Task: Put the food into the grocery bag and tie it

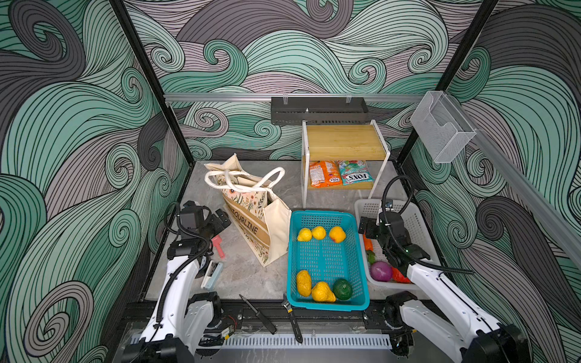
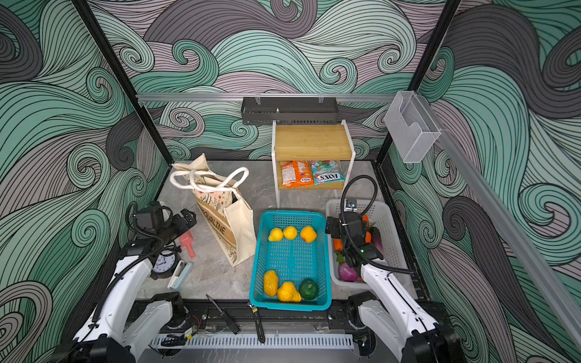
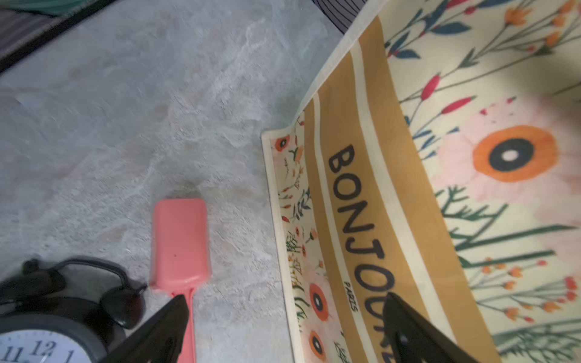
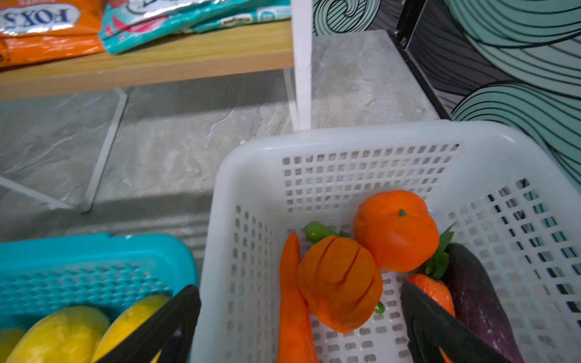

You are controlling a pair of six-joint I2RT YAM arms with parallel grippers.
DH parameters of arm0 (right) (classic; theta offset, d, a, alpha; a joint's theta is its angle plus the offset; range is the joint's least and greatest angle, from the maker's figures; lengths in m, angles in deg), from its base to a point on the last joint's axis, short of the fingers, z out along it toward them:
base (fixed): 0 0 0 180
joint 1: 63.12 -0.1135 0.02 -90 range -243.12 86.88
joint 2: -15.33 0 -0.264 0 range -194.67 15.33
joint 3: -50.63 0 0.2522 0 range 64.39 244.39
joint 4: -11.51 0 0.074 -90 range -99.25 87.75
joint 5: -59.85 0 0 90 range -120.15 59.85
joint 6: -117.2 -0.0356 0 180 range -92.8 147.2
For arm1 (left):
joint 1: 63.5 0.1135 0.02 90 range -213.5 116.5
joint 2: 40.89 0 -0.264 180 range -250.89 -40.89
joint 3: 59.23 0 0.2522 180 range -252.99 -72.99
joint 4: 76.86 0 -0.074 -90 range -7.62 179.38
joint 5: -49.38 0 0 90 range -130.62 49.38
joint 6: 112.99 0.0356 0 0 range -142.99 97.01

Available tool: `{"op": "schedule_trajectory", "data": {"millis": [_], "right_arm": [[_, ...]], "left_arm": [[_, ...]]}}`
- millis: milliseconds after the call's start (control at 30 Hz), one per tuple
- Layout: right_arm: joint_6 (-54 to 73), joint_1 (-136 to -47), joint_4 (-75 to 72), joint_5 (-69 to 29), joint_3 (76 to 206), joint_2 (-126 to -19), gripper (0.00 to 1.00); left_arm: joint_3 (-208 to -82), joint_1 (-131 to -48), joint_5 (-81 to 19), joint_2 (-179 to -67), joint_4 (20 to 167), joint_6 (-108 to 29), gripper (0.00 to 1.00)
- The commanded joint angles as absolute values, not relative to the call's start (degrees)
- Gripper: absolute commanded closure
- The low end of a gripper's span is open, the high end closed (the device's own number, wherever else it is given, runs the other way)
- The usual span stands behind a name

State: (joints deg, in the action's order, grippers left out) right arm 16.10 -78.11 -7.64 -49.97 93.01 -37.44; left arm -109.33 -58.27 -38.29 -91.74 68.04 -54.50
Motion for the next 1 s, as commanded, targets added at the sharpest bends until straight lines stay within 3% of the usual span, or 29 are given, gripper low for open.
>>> {"op": "schedule_trajectory", "data": {"millis": [0, 267, 500, 967], "right_arm": [[20.4, -76.8, 4.3, -53.1, 91.1, -38.4, 0.01], [25.5, -72.3, 21.8, -53.4, 83.0, -44.3, 0.01], [26.3, -70.3, 32.3, -53.8, 84.2, -54.8, 0.01], [27.4, -67.1, 50.3, -43.5, 84.4, -70.9, 0.00]], "left_arm": [[-108.3, -61.8, -52.1, -92.6, 76.0, -52.7, 0.04], [-106.6, -64.8, -60.4, -106.1, 89.5, -39.4, 0.04], [-100.2, -64.3, -60.1, -107.2, 107.9, -30.5, 0.01], [-96.3, -56.7, -43.0, -125.4, 131.2, -29.5, 0.01]]}}
